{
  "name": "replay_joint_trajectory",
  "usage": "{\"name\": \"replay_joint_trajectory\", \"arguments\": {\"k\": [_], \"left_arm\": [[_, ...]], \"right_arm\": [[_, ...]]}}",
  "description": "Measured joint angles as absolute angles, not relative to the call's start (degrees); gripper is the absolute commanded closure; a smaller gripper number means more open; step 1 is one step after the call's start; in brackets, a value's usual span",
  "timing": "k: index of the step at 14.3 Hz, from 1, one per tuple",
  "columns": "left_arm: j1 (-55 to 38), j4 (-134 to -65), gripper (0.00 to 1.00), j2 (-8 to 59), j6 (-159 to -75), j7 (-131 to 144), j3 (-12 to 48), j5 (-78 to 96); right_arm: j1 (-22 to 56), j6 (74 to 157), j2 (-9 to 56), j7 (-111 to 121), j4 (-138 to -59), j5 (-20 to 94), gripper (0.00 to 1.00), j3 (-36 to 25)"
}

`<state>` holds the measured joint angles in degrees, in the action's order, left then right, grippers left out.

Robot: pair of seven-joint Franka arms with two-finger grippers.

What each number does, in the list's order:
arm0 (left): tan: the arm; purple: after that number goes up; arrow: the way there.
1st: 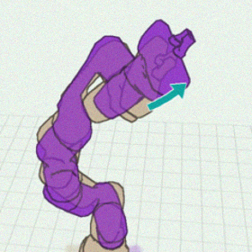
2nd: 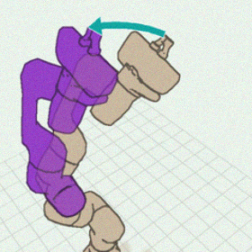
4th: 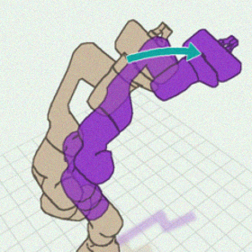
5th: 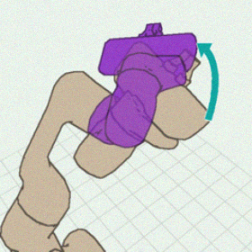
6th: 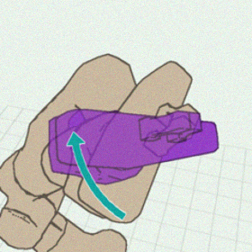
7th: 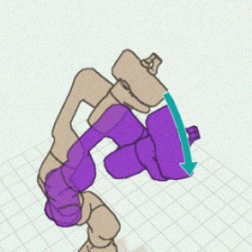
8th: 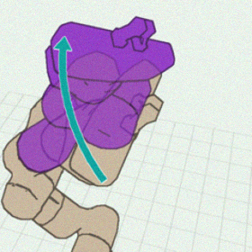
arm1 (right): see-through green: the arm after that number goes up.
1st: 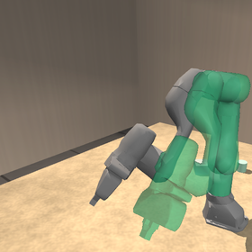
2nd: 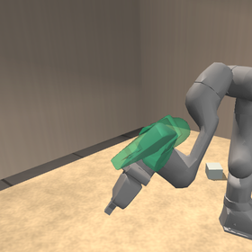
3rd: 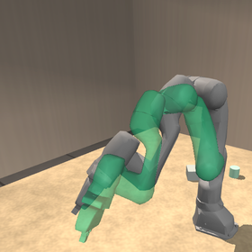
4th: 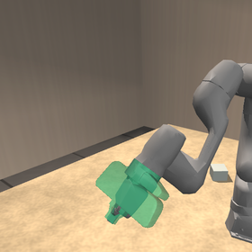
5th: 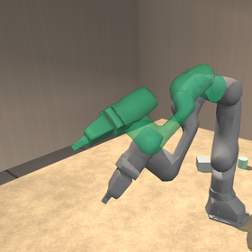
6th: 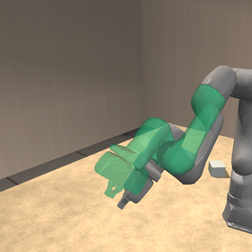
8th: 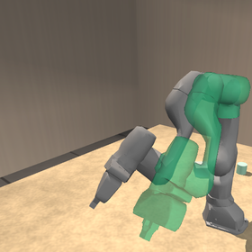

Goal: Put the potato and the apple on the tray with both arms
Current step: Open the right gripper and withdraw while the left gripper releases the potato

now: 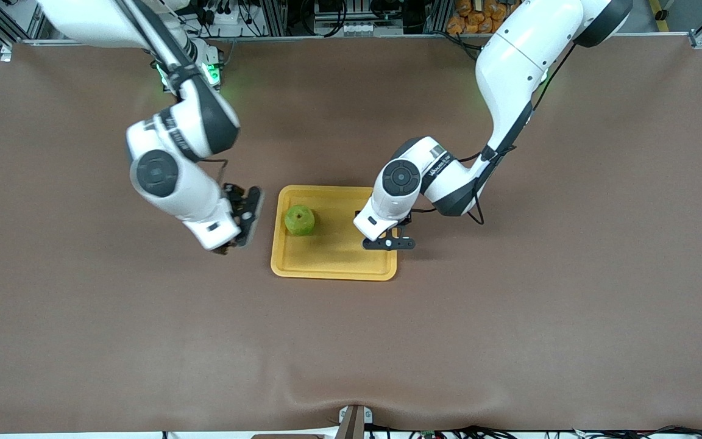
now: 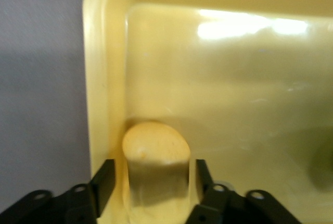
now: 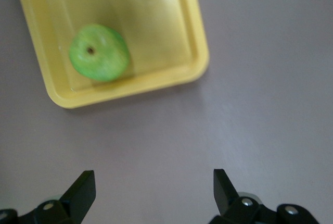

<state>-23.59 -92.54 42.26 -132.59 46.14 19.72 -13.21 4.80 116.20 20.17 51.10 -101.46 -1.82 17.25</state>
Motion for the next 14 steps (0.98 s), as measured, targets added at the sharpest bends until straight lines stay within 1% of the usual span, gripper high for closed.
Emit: {"name": "replay_joint_trajectory", "arguments": {"k": [2, 7, 9, 11, 14], "left_arm": [[-23.6, -92.2, 0.0, 42.3, -132.6, 46.2, 19.6, -14.8], [-22.9, -90.2, 0.0, 40.7, -131.2, 46.2, 19.2, -15.4], [-21.4, -89.7, 0.0, 38.2, -128.8, 46.2, 19.1, -15.4], [-19.6, -89.4, 0.0, 34.6, -125.3, 46.2, 19.1, -15.4], [-16.7, -89.2, 0.0, 28.6, -119.6, 46.2, 19.1, -15.4]], "right_arm": [[3.0, 113.1, 18.3, 51.1, -101.4, -1.4, 0.0, 17.3], [2.0, 105.8, 12.1, 50.5, -101.4, -1.2, 0.0, 17.2], [1.2, 103.3, 9.6, 49.0, -101.4, -1.2, 0.0, 16.8], [1.1, 100.5, 7.6, 45.3, -101.4, -1.2, 0.0, 15.0], [1.0, 99.2, 6.8, 42.9, -102.1, -0.9, 0.0, 11.8]]}}
